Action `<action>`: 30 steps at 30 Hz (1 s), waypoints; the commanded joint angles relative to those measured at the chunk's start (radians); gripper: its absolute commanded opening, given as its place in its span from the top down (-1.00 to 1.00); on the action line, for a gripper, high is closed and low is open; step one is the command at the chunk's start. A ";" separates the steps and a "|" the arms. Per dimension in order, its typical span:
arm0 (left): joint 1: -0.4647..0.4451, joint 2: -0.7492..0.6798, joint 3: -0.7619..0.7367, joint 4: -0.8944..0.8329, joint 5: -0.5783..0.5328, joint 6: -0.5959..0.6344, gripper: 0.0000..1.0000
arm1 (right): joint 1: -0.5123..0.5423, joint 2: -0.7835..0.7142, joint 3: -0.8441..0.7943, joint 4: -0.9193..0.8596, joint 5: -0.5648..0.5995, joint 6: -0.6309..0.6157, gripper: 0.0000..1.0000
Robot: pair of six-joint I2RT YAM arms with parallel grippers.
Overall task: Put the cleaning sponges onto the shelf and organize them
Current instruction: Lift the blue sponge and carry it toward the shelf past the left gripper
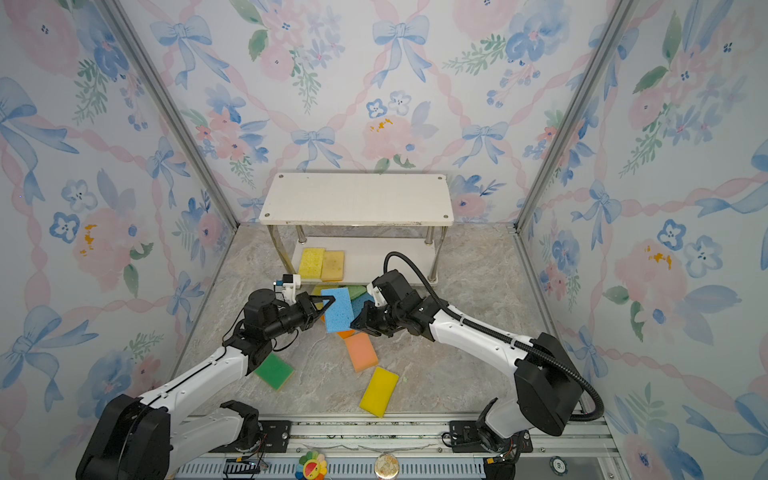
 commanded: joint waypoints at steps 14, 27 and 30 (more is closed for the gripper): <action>0.000 -0.025 -0.016 0.050 -0.004 -0.037 1.00 | 0.000 0.020 -0.015 0.060 -0.019 0.012 0.19; -0.001 -0.033 -0.026 0.057 -0.012 -0.050 1.00 | 0.002 0.002 -0.024 0.070 -0.015 0.018 0.71; -0.002 -0.032 -0.028 0.056 -0.012 -0.054 1.00 | 0.004 0.002 -0.027 0.075 -0.012 0.020 0.83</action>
